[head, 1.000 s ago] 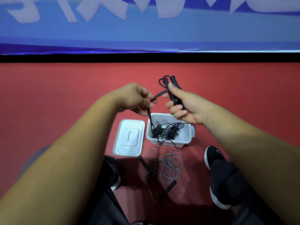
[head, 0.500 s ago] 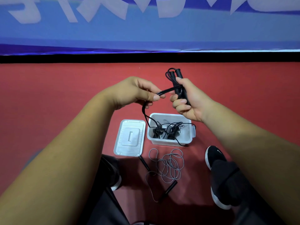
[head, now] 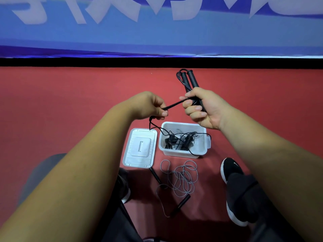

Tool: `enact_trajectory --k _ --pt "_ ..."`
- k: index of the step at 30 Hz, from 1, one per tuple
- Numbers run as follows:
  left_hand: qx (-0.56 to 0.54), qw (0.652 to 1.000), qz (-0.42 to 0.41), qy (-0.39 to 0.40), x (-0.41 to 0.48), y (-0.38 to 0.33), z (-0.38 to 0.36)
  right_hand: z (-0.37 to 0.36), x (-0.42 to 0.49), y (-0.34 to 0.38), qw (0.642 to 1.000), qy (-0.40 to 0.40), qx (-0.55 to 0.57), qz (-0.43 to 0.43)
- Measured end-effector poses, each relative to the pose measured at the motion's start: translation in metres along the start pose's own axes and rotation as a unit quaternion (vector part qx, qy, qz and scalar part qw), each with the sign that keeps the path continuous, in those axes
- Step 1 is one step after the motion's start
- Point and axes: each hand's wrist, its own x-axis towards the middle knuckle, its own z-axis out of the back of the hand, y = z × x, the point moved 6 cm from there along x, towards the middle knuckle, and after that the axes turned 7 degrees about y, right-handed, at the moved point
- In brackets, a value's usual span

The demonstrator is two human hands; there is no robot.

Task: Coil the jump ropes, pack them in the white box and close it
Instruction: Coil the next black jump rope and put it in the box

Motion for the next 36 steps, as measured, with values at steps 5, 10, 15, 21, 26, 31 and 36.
enact_trajectory --k 5,10,15,21,26,31,36 --pt "0.037 0.999 0.022 -0.010 0.002 0.005 0.000 -0.006 -0.001 -0.009 0.999 0.035 0.006 -0.028" --pt "-0.047 0.998 0.028 -0.005 0.004 0.013 -0.005 -0.019 -0.011 -0.015 0.994 0.092 -0.001 -0.065" --pt "-0.129 0.991 0.020 -0.011 0.007 0.015 -0.007 -0.028 -0.017 -0.023 0.981 0.160 -0.030 -0.102" --pt "-0.163 0.987 -0.002 -0.013 0.003 0.007 -0.007 -0.028 -0.021 -0.035 0.957 0.239 -0.051 -0.153" --pt "-0.203 0.979 -0.022 -0.024 -0.003 -0.007 -0.004 -0.030 -0.025 -0.037 0.933 0.305 -0.046 -0.185" --pt "-0.202 0.978 -0.048 -0.032 -0.006 -0.015 0.002 -0.036 -0.030 -0.044 0.906 0.368 -0.025 -0.209" --pt "-0.211 0.974 -0.075 -0.028 -0.005 -0.016 0.005 -0.037 -0.030 -0.051 0.902 0.362 0.000 -0.234"
